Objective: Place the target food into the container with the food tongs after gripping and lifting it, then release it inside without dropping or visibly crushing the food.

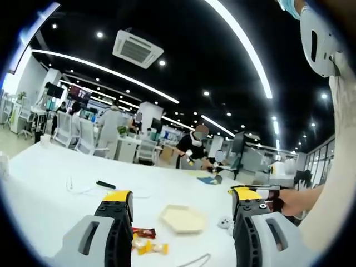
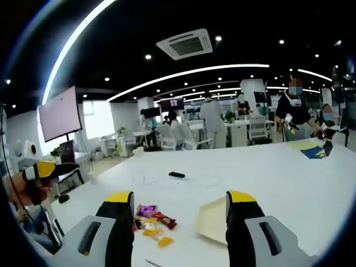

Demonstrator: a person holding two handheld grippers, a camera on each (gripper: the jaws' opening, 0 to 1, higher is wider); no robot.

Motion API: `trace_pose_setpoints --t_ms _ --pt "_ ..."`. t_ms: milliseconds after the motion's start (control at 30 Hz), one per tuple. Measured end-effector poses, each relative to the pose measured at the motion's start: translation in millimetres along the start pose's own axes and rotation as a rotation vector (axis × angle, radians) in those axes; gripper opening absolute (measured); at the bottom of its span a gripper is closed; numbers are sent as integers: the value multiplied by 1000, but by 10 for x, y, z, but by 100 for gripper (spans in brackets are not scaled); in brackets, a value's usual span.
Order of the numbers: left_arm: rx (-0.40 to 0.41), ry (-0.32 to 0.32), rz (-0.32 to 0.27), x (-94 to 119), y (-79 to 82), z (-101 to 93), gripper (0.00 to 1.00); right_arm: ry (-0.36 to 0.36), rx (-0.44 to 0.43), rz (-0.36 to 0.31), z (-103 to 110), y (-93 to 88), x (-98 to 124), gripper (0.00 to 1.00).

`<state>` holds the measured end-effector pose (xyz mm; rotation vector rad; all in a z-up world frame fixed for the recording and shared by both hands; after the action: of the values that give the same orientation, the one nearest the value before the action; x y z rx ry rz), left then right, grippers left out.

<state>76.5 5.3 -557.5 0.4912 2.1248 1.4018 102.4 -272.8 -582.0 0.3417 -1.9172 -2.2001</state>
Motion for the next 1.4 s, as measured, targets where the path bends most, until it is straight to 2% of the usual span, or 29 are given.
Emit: trace_pose_setpoints --t_ms 200,333,467,600,833,900,1000,1400 --pt "5 -27 26 -33 -69 -31 70 -15 -1 2 -40 -11 45 67" --pt "0 -94 81 -28 -202 -98 69 -24 -2 2 -69 -18 74 67" --pt "4 -121 108 -26 -278 -141 67 -39 -5 7 -106 -33 110 67" --pt "18 -151 137 -17 -345 -172 58 -45 -3 17 -108 -60 135 67" --pt "25 -187 187 23 -471 -187 57 -47 -12 34 -104 -96 130 67" --pt "69 -204 221 51 -512 -218 53 -47 -13 33 -95 -94 125 67" --pt "83 -223 207 49 -494 -252 47 -45 -13 36 -93 -99 118 67" --pt "60 -258 273 48 -670 -250 41 -53 -15 59 -130 -128 112 66"
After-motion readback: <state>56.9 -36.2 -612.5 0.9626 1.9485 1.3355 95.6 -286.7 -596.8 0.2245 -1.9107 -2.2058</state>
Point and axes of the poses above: the point that each gripper's makers call its tool centre point, and the gripper's own axes: x roughly backward along the fingers, z roughly to its left, y roughly out of its top, the point moved 5 cm from there along x, roughly backward along the fingers, and after that the axes turned 12 degrees about -z, right-handed, at the moved point
